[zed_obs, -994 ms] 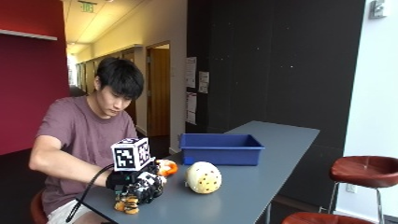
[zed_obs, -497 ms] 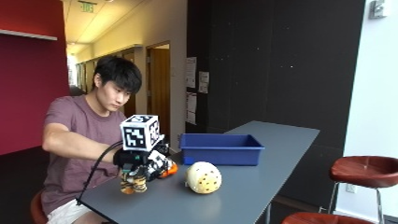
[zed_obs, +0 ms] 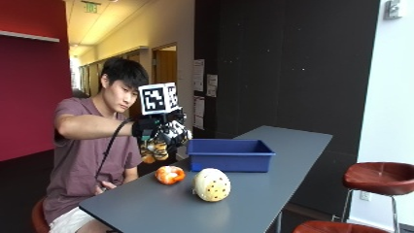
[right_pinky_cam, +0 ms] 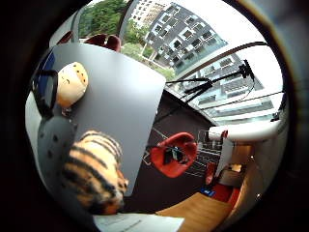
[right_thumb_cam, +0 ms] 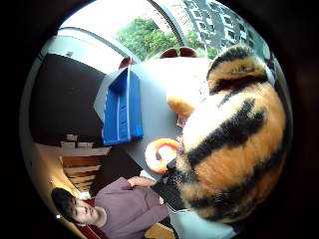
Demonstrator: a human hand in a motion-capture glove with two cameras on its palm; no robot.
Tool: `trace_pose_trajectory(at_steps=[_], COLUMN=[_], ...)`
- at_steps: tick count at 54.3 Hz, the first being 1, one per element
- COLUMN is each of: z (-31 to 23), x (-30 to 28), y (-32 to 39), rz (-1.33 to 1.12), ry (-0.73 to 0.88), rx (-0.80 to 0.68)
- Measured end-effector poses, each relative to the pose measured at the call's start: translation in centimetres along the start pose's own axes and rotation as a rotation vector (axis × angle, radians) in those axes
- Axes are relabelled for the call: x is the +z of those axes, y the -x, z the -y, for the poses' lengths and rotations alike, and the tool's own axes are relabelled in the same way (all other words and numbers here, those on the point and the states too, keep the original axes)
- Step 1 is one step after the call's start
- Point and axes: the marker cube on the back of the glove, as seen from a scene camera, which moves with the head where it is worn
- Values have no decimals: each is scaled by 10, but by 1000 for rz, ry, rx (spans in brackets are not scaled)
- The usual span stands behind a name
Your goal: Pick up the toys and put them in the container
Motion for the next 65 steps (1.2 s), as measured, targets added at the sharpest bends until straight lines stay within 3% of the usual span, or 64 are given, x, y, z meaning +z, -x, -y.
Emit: trace_pose_trajectory(at_steps=[17, 23, 27, 33, 38, 42, 47, 52, 59, 65], z=[70, 85, 100, 111, 126, 141, 142, 153, 152, 154], x=[-73, -78, -75, -67, -61, -55, -43, -28, -7, 4], y=[61, 99, 123, 172, 216, 250, 302, 339, 390, 413], rz=[-55, 13, 8, -21, 1, 21, 13, 29, 36, 37], ry=[-102, -100, -90, -87, -80, -78, -73, -58, -29, -17], rx=[24, -122, -54, -317, -275, -154, -383, -336, -506, -516])
